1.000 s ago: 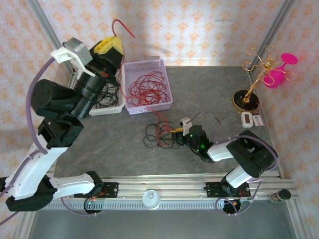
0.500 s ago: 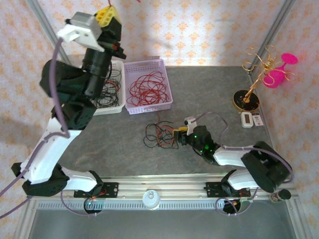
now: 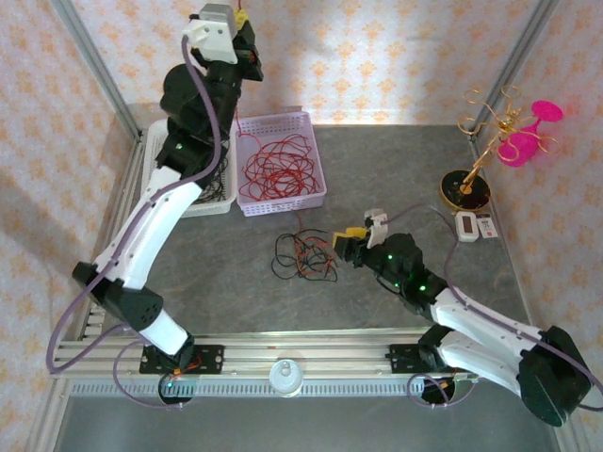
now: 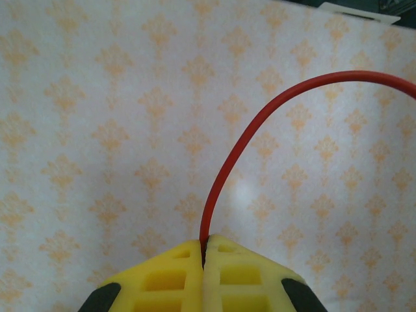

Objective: Untangle the cables
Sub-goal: Place the cable into the container.

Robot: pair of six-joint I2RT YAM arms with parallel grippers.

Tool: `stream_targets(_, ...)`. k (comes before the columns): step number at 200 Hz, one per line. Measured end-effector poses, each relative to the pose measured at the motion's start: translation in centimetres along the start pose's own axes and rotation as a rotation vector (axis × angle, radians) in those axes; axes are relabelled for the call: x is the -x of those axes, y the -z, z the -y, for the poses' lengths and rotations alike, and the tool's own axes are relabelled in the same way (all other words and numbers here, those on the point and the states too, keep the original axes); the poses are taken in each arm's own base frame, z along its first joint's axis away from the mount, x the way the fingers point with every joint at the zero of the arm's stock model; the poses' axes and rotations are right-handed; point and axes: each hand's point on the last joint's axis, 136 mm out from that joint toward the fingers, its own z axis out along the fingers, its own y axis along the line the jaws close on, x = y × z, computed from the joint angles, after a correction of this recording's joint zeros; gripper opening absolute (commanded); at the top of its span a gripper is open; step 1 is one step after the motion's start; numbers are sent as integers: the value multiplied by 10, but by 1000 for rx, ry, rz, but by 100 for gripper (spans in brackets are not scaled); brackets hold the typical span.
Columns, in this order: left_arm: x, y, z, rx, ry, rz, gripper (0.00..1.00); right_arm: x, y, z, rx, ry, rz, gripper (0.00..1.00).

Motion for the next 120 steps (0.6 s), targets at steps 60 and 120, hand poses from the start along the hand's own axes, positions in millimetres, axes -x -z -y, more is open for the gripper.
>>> stream_targets(60,-111,-42,4,-14,61,-114,0,3,21,5,-43,-10,2,50)
stream_targets(120,-296,-35,-21,64,179,-362,0,-13,21,17,-99,-15,-57,51)
